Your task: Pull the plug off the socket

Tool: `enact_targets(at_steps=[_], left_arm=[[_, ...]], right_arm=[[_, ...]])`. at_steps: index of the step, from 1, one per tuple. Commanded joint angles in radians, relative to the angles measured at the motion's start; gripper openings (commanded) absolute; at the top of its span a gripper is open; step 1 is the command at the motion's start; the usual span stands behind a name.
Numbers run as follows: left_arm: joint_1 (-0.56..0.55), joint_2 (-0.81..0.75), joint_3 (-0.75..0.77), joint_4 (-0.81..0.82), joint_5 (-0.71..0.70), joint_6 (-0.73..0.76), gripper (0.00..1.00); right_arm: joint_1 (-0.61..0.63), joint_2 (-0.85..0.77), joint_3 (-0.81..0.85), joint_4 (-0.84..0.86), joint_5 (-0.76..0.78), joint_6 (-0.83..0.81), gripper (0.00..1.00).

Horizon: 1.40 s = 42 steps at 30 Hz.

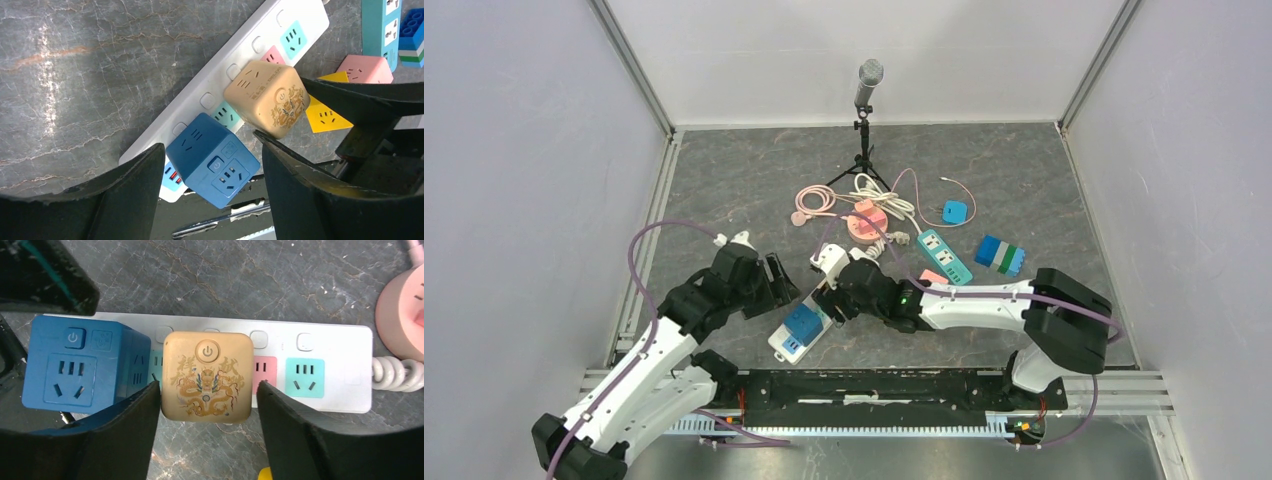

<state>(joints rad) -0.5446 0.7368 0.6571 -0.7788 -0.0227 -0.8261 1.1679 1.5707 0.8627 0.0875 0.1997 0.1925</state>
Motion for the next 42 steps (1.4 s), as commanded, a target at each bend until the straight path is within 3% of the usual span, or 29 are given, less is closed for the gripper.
enact_targets(at_steps=[1, 5, 12, 19, 23, 31, 34, 39, 40, 42], left_arm=[[0.004, 0.002, 0.001, -0.046, 0.078, -0.031, 0.78], [0.004, 0.057, -0.015, -0.050, 0.119, -0.021, 0.79], [0.005, 0.126, 0.006, -0.053, 0.093, -0.011, 0.84], [0.004, 0.132, -0.001, -0.065, 0.026, -0.037, 0.86], [0.005, 0.129, -0.041, -0.013, 0.031, -0.055, 0.75], [0.005, 0.129, -0.066, -0.007, 0.026, -0.075, 0.61], [0.005, 0.136, -0.086, -0.045, -0.010, -0.087, 0.59], [0.004, 0.138, -0.114, -0.042, -0.003, -0.113, 0.53], [0.005, 0.137, -0.114, -0.042, -0.007, -0.114, 0.53], [0.005, 0.135, -0.116, -0.042, -0.015, -0.111, 0.52]], right_arm=[[0.004, 0.037, 0.047, 0.032, -0.010, 0.000, 0.69], [0.001, 0.067, 0.067, 0.028, 0.099, 0.036, 0.55], [-0.009, 0.096, 0.102, 0.006, 0.291, 0.122, 0.47], [-0.020, 0.093, 0.079, 0.024, 0.245, 0.184, 0.53], [-0.023, 0.083, 0.070, 0.031, 0.197, 0.192, 0.62], [-0.039, 0.069, 0.068, 0.049, 0.089, 0.171, 0.67], [-0.040, 0.075, 0.071, 0.054, 0.063, 0.146, 0.52], [-0.039, 0.060, 0.045, 0.096, 0.080, 0.114, 0.05], [-0.039, 0.050, 0.036, 0.113, 0.093, 0.110, 0.00], [-0.042, 0.029, 0.017, 0.153, 0.092, 0.113, 0.00]])
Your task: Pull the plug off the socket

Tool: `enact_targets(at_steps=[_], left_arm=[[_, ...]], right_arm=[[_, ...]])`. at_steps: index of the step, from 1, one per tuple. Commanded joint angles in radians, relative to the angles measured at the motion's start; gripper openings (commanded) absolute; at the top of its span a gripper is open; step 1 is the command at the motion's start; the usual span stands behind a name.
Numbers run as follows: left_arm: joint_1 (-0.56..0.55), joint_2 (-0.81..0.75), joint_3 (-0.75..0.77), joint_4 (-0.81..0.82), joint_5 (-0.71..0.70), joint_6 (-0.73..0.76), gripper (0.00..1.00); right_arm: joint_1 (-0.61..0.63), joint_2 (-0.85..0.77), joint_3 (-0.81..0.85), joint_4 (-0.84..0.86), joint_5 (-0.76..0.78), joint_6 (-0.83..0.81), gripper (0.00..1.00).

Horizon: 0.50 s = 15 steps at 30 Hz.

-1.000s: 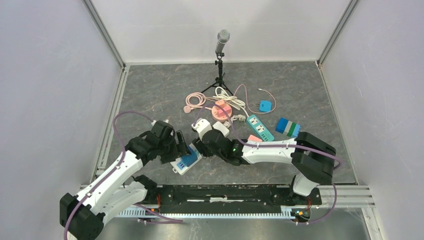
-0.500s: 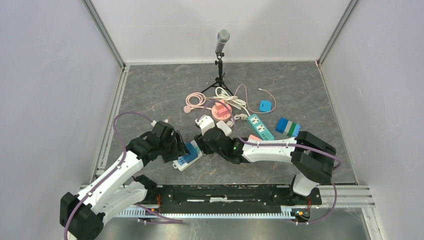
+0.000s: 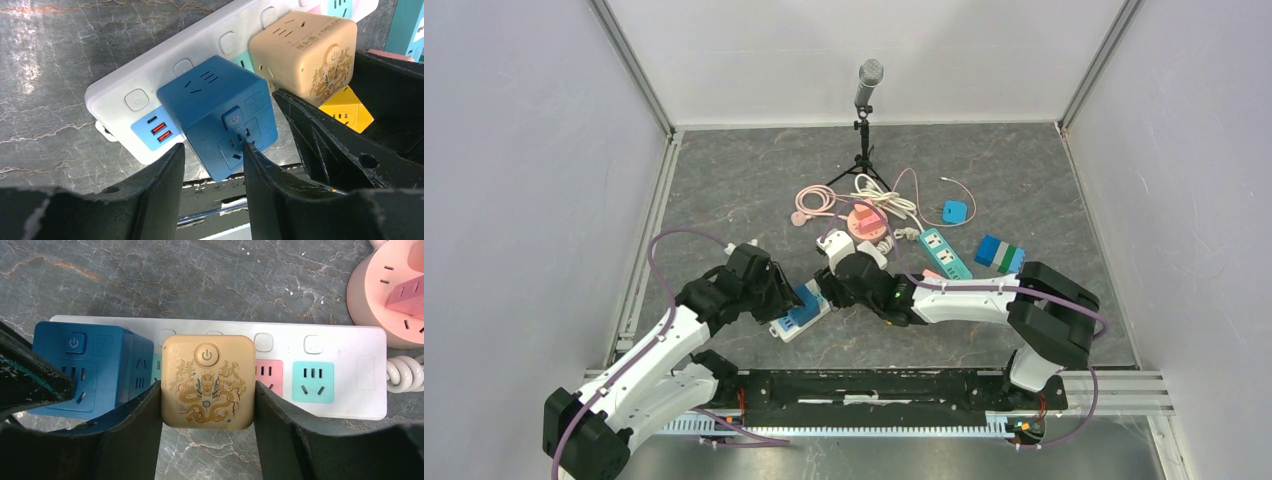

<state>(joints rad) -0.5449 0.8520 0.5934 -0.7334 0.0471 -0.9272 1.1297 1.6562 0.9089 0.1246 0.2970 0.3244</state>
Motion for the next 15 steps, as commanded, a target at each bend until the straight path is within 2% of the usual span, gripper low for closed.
enact_targets(at_steps=[1, 4, 7, 9, 12, 15], left_arm=[[0.005, 0.018, -0.052, -0.087, -0.087, -0.010, 0.52], [0.005, 0.010, -0.060, -0.080, -0.093, -0.014, 0.52], [0.005, 0.010, -0.071, -0.074, -0.094, -0.022, 0.51], [0.005, 0.014, -0.075, -0.069, -0.093, -0.024, 0.50], [0.005, 0.019, -0.073, -0.069, -0.100, -0.019, 0.50], [0.005, 0.018, -0.072, -0.068, -0.103, -0.018, 0.50]], right_arm=[[-0.011, -0.068, -0.051, 0.147, -0.024, -0.003, 0.00], [-0.046, -0.098, -0.122, 0.286, -0.132, 0.085, 0.00], [-0.042, -0.107, -0.136, 0.343, -0.166, 0.080, 0.00], [-0.019, -0.108, -0.116, 0.329, -0.132, 0.015, 0.00], [0.041, -0.100, -0.073, 0.262, 0.032, -0.131, 0.00], [0.046, -0.103, -0.081, 0.262, 0.096, -0.186, 0.00]])
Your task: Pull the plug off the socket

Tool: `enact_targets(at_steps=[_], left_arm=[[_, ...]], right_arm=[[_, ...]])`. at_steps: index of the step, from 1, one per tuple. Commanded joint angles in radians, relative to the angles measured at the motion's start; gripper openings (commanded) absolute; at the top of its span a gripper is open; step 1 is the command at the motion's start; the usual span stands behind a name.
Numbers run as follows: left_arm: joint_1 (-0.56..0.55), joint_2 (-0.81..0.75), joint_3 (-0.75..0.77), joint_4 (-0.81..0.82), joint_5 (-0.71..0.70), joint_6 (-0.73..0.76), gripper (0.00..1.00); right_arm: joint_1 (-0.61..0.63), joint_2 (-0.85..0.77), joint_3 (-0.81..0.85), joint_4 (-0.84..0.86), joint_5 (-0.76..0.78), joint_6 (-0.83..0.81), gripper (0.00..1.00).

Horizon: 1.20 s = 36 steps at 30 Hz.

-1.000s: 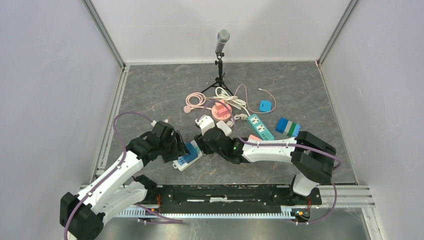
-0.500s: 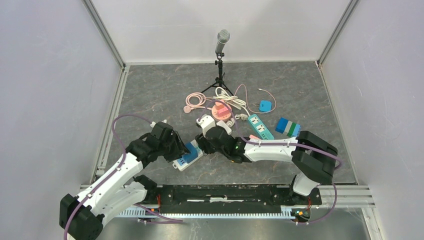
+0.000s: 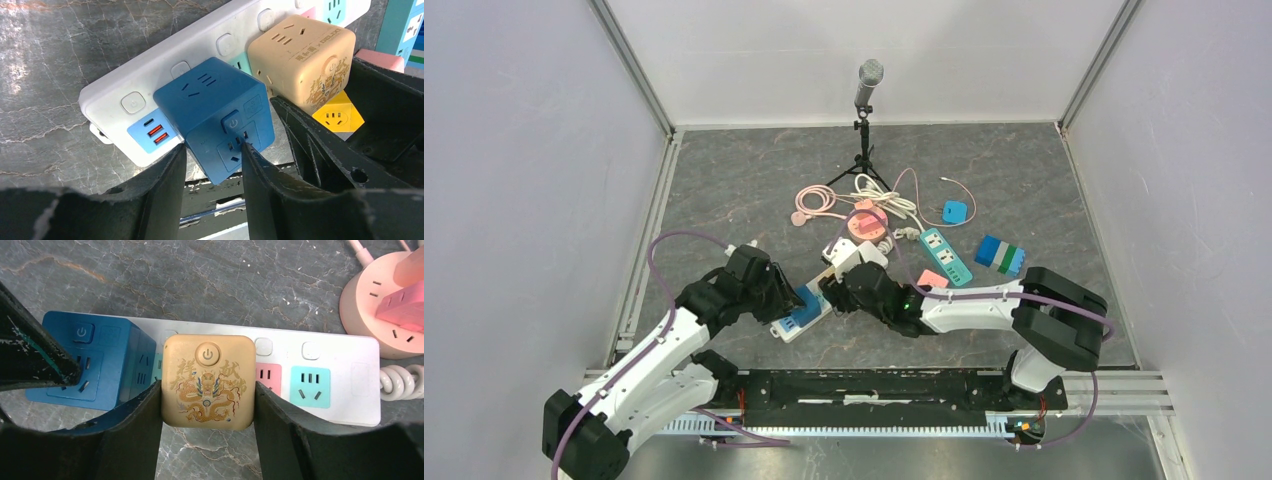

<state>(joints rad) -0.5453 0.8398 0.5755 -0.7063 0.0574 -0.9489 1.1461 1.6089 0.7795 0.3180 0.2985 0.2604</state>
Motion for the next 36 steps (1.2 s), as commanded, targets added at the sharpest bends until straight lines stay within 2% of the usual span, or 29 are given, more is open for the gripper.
enact_targets(at_steps=[1, 4, 8, 10, 16, 20, 27, 29, 33, 36], left_arm=[[0.005, 0.031, -0.054, -0.096, -0.114, 0.004, 0.49], [0.005, 0.029, -0.055, -0.096, -0.115, 0.003, 0.49], [0.005, 0.028, -0.054, -0.096, -0.116, 0.002, 0.48], [0.005, 0.025, -0.054, -0.096, -0.117, 0.001, 0.48], [0.005, 0.024, -0.054, -0.096, -0.118, 0.000, 0.47], [0.005, 0.022, -0.054, -0.096, -0.117, 0.001, 0.46], [0.005, 0.018, -0.052, -0.096, -0.119, 0.001, 0.45], [0.005, 0.014, -0.055, -0.096, -0.119, -0.001, 0.45], [0.005, 0.013, -0.054, -0.096, -0.124, -0.002, 0.45], [0.005, 0.017, -0.053, -0.096, -0.124, -0.002, 0.45]], right_arm=[[0.030, -0.062, 0.041, 0.080, 0.100, -0.134, 0.00], [0.023, -0.084, 0.026, 0.094, 0.100, -0.126, 0.00], [-0.036, -0.104, -0.011, 0.168, -0.073, -0.011, 0.00], [-0.040, -0.096, -0.014, 0.180, -0.109, 0.009, 0.00], [0.068, -0.007, 0.091, 0.065, 0.054, -0.118, 0.00], [0.060, -0.042, 0.063, 0.079, 0.059, -0.101, 0.00], [-0.058, -0.131, -0.024, 0.183, -0.141, 0.034, 0.00], [-0.034, -0.112, 0.014, 0.135, -0.102, -0.015, 0.00], [0.056, -0.046, 0.096, 0.023, 0.080, -0.171, 0.00], [0.057, -0.055, 0.084, 0.027, 0.097, -0.188, 0.00]])
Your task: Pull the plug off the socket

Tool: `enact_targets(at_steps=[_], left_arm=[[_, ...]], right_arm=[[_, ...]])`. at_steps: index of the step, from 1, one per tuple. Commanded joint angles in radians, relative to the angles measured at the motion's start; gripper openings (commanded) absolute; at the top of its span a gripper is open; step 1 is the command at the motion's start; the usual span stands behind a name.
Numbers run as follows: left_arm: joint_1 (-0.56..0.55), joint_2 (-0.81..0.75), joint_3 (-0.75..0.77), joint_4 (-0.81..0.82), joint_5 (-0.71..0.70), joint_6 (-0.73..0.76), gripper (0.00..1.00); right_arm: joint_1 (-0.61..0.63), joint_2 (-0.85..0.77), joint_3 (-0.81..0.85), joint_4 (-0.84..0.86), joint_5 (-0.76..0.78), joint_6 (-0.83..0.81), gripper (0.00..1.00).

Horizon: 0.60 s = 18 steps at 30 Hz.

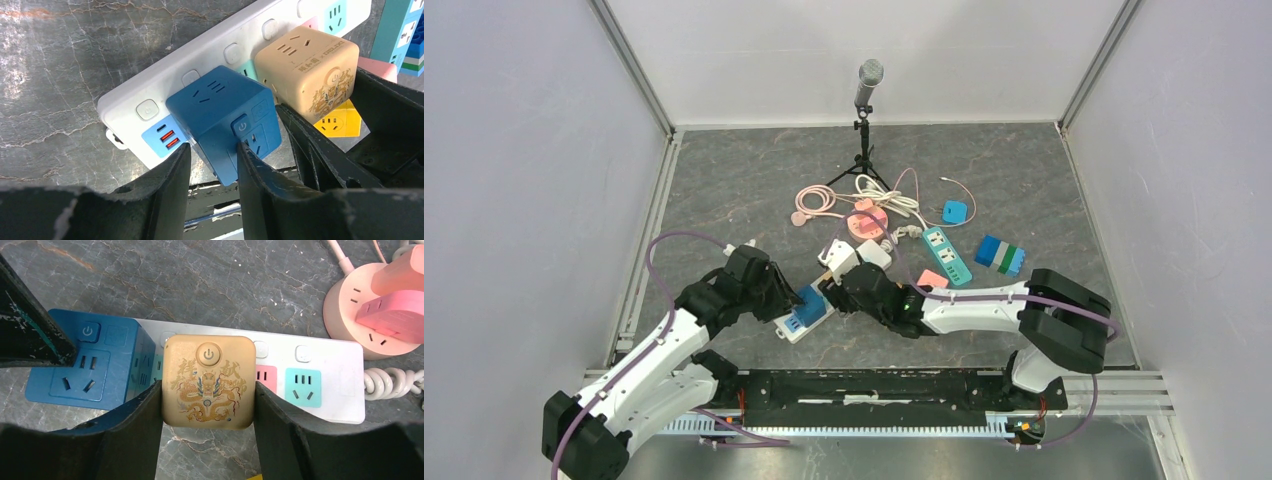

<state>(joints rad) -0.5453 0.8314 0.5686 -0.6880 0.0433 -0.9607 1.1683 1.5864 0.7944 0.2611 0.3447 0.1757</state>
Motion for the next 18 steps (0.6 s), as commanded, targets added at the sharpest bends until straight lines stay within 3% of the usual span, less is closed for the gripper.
enact_targets(at_steps=[1, 7, 13, 18], left_arm=[[0.005, 0.027, -0.045, -0.114, -0.110, 0.011, 0.45], [0.005, 0.040, -0.039, -0.114, -0.105, 0.023, 0.44], [0.005, 0.026, -0.041, -0.114, -0.103, 0.021, 0.44], [0.005, 0.023, -0.044, -0.114, -0.100, 0.020, 0.44]], right_arm=[[0.027, -0.047, 0.057, 0.098, 0.032, -0.094, 0.00], [-0.105, -0.106, -0.041, 0.251, -0.249, 0.102, 0.00], [0.037, -0.001, 0.093, 0.103, -0.062, -0.044, 0.00], [0.014, -0.066, 0.057, 0.130, -0.071, -0.031, 0.00]])
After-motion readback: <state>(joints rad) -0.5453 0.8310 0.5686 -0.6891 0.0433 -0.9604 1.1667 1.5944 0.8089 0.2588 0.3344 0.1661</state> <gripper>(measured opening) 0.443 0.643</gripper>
